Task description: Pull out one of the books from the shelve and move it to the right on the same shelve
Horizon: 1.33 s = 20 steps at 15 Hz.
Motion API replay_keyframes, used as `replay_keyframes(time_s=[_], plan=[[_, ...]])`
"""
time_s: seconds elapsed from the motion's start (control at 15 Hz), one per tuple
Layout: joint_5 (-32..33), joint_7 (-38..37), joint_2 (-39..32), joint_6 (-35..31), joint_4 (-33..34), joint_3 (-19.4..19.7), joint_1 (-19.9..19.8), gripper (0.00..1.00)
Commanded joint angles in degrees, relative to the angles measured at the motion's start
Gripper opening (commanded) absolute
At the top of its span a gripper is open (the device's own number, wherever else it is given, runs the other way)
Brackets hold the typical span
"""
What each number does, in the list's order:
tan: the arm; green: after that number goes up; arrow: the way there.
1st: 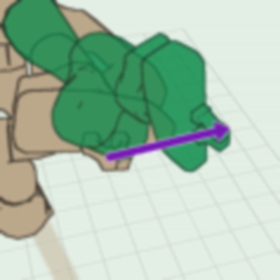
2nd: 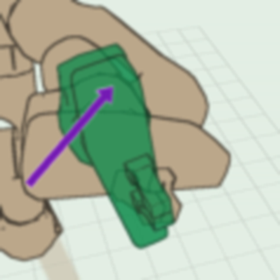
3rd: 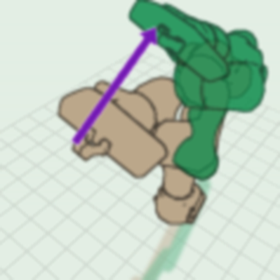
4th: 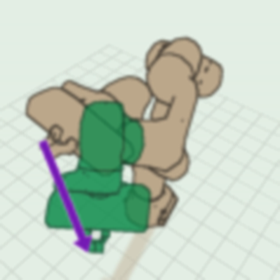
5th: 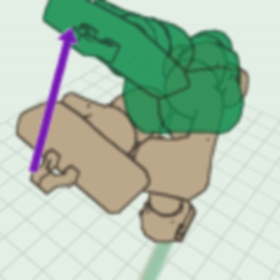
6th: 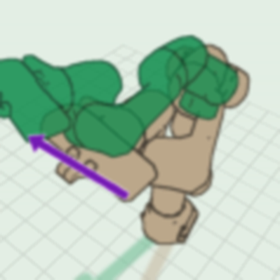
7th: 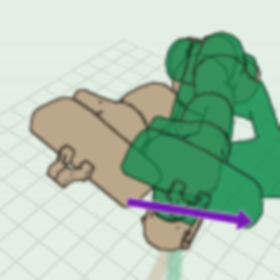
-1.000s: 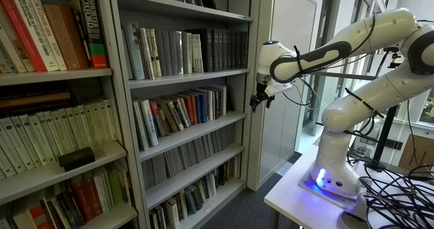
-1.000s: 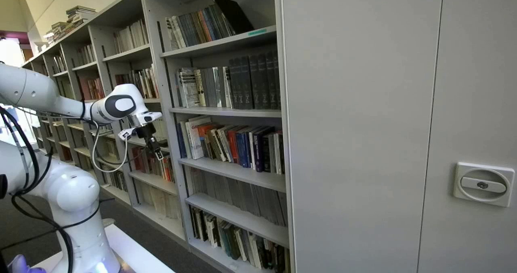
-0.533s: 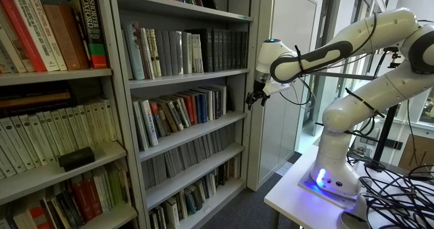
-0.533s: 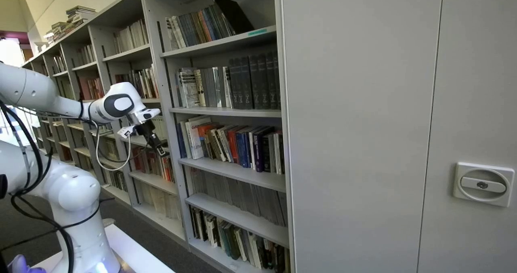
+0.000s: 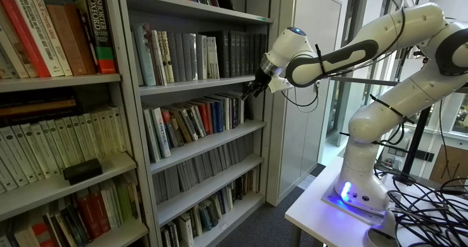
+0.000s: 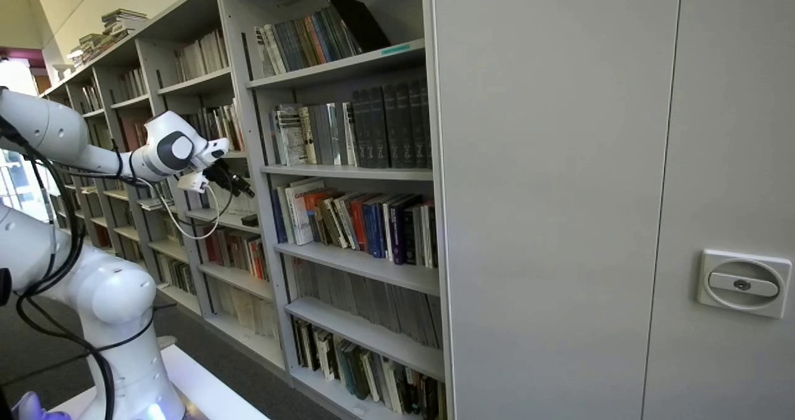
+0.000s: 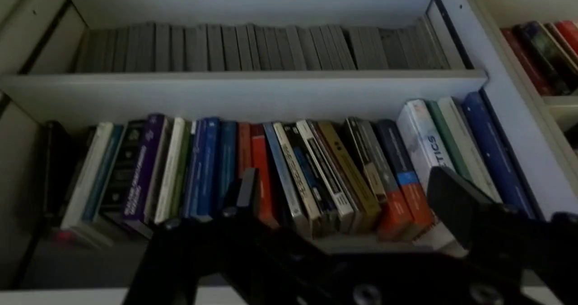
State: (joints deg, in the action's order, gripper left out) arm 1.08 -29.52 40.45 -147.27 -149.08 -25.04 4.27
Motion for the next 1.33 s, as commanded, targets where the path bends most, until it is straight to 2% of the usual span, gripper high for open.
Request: replay_keyframes(time_s=[0.0,0.07,0.67,1.07,1.27], plan=[[5.85,3.25,-3.19,-6.21,4.36,-2.38,-2.77,1.00],[2.95,0.94,-1.18,-3.11,2.07,-1.47,-0.75,1.00],[5.33,2.56,-3.75,-4.65,4.67,-2.24,-2.27,1.00],[10.32,1.72,-13.37,-5.28,15.64,-6.56,-7.24,1.00],[14.54,1.74,-18.74,-5.53,22.17,-8.24,-8.27,1.00]])
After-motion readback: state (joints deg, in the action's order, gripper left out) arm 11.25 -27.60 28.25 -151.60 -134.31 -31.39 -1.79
